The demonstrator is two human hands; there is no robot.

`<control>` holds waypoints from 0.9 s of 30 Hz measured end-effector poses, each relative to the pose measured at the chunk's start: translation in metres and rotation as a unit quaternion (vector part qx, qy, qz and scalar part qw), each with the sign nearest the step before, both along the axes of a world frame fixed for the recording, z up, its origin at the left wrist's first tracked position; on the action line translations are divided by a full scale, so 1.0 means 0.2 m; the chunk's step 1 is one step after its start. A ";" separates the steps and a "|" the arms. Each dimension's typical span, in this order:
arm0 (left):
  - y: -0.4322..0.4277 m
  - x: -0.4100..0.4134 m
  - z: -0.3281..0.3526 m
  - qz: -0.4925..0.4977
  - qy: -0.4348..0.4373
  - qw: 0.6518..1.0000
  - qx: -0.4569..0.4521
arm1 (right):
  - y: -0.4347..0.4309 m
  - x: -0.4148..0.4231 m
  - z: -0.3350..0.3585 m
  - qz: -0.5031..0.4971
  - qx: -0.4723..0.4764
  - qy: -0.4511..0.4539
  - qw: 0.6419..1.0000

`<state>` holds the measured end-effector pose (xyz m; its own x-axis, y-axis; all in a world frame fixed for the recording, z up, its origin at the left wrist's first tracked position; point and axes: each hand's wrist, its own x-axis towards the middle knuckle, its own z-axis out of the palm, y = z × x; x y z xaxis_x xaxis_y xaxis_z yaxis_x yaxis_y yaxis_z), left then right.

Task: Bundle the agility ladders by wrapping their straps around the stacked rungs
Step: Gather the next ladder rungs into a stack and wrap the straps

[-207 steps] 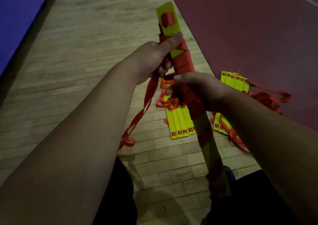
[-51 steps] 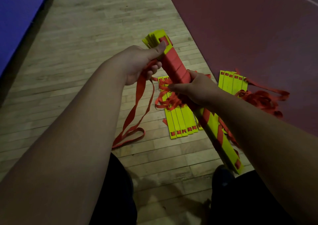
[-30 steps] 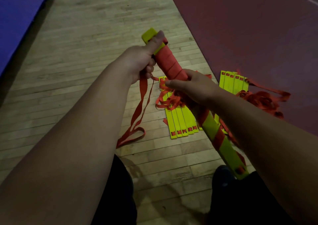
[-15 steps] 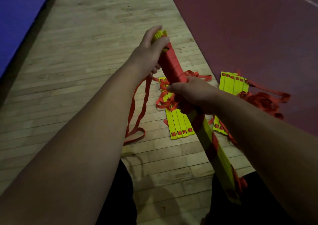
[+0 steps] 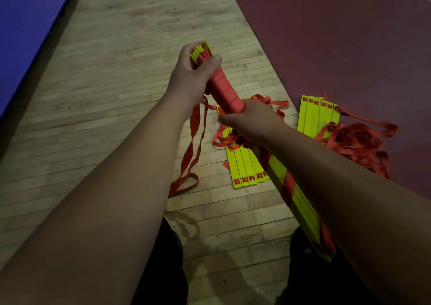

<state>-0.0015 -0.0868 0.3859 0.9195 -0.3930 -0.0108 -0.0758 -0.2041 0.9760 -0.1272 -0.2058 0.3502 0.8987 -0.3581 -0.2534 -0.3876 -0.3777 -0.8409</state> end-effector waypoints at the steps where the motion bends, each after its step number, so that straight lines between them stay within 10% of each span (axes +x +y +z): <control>1: 0.00 0.01 -0.01 0.006 0.007 1.000 -0.009 | -0.01 0.00 0.01 0.006 0.008 0.006 1.000; 16: -0.02 0.02 -0.06 -0.036 0.034 0.999 -0.022 | -0.12 -0.08 0.01 0.050 0.154 0.061 0.985; 27: 0.07 0.09 0.03 -0.044 -0.019 0.982 0.181 | -0.09 -0.07 -0.02 -0.007 0.117 -0.023 0.993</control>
